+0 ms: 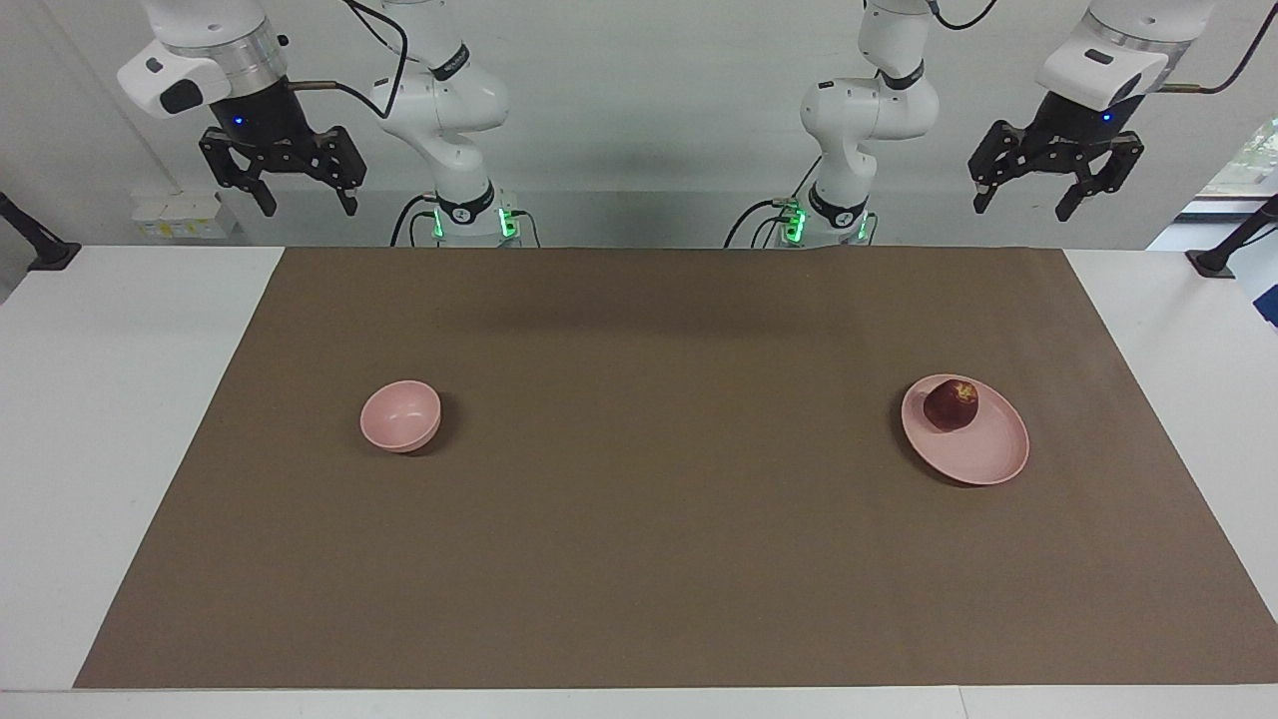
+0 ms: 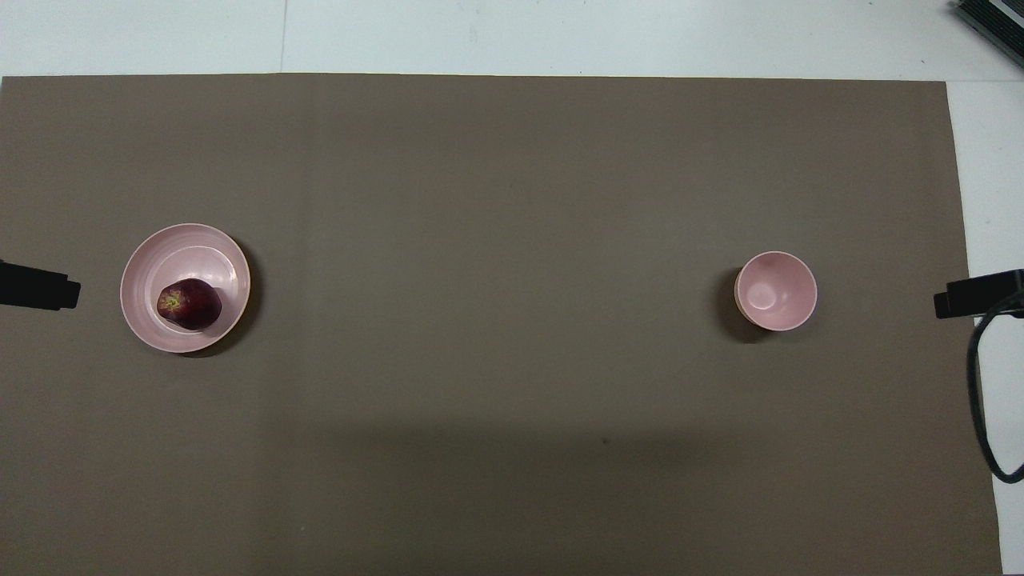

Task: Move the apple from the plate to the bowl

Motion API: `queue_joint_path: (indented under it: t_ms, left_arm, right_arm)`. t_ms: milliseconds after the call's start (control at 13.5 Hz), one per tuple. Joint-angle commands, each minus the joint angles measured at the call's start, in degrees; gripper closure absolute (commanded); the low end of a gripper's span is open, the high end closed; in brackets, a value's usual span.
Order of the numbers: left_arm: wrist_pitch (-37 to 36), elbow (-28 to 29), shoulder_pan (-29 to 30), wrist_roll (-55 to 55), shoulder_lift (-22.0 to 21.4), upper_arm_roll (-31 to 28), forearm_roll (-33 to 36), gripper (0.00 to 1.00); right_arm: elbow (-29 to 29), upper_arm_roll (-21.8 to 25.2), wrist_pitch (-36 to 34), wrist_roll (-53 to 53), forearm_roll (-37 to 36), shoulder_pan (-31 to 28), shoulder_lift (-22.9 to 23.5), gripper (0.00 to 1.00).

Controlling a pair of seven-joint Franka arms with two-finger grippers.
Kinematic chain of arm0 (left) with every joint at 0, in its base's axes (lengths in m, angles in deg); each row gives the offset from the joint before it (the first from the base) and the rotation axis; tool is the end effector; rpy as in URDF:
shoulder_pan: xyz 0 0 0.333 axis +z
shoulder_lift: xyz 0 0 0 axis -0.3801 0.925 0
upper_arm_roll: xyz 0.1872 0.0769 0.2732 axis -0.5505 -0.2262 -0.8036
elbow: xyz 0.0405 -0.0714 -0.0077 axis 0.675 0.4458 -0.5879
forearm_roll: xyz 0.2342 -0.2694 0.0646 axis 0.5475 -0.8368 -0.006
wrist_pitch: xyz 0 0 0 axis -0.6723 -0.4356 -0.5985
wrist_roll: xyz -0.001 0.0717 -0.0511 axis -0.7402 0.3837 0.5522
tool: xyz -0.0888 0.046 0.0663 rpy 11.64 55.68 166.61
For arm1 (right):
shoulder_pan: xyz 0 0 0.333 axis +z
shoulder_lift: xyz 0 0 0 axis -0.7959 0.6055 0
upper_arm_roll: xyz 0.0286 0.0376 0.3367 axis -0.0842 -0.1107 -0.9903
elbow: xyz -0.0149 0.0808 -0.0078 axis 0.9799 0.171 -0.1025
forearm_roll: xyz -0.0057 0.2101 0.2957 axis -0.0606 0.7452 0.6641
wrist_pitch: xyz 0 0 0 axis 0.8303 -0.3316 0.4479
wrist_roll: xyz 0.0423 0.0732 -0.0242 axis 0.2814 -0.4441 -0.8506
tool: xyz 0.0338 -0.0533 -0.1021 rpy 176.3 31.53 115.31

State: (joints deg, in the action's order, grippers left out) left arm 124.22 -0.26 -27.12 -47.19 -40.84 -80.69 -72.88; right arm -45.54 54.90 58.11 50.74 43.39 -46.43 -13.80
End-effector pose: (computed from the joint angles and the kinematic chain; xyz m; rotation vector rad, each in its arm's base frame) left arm 0.4782 -0.0434 0.7078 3.1238 -0.3195 0.0496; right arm 0.4745 -0.0169 0.6871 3.1326 0.0104 -0.0080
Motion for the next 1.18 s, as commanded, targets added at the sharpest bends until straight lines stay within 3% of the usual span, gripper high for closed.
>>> queue_joint_path:
  t_ms: [0,664,1107]
  left_arm:
    - [-0.1,-0.1,-0.4,0.8,-0.3,0.2,0.3,0.0]
    - [-0.1,0.2,0.0,0.5,-0.4,0.3,0.0,0.0]
    - [-0.6,0.3,0.6,0.3,-0.6,-0.3,0.0,0.0]
  right_arm:
    - [-1.7,-0.2,0.4,0.7,0.3,-0.2,-1.6,0.0]
    - [-1.7,-0.2,0.5,0.8,0.4,-0.1,-1.6,0.0]
    - [-5.0,-0.3,3.0,1.4,2.5,0.1,-1.6,0.0]
